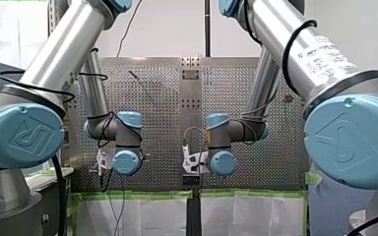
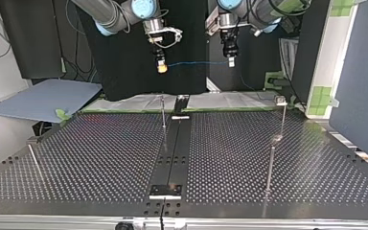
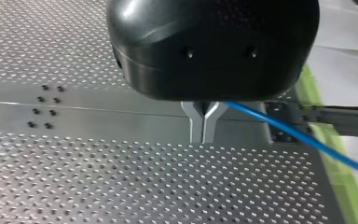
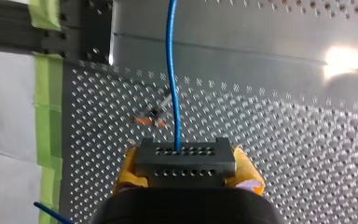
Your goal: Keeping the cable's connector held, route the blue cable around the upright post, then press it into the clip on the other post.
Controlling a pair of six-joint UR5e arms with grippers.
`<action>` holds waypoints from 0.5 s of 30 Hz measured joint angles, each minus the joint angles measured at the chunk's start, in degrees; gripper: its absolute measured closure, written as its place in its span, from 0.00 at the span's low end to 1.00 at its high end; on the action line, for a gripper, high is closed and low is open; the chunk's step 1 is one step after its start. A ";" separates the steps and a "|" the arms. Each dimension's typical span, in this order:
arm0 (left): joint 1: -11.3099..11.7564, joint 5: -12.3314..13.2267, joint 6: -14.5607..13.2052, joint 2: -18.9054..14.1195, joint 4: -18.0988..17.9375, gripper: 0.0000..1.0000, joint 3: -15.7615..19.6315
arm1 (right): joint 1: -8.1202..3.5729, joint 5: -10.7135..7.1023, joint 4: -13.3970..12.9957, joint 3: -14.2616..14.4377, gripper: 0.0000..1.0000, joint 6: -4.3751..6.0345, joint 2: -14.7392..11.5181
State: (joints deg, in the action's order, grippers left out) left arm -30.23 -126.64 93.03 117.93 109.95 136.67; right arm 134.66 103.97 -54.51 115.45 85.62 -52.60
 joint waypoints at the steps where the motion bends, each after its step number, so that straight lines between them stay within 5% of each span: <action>1: 0.08 0.15 0.44 -0.52 0.24 1.00 -0.08 | -0.28 -0.26 0.49 -0.05 1.00 0.46 -0.50; 8: 0.69 1.19 2.15 -4.11 3.38 1.00 -0.18 | -1.22 -4.01 4.88 -1.20 1.00 4.65 -4.88; 15: 2.29 0.07 2.27 -7.97 7.23 1.00 -0.20 | -0.87 -7.63 8.52 -4.50 1.00 5.40 -8.52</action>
State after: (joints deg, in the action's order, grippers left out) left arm -27.95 -126.58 95.30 109.96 117.18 136.47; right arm 133.78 96.34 -45.99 110.95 91.02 -61.12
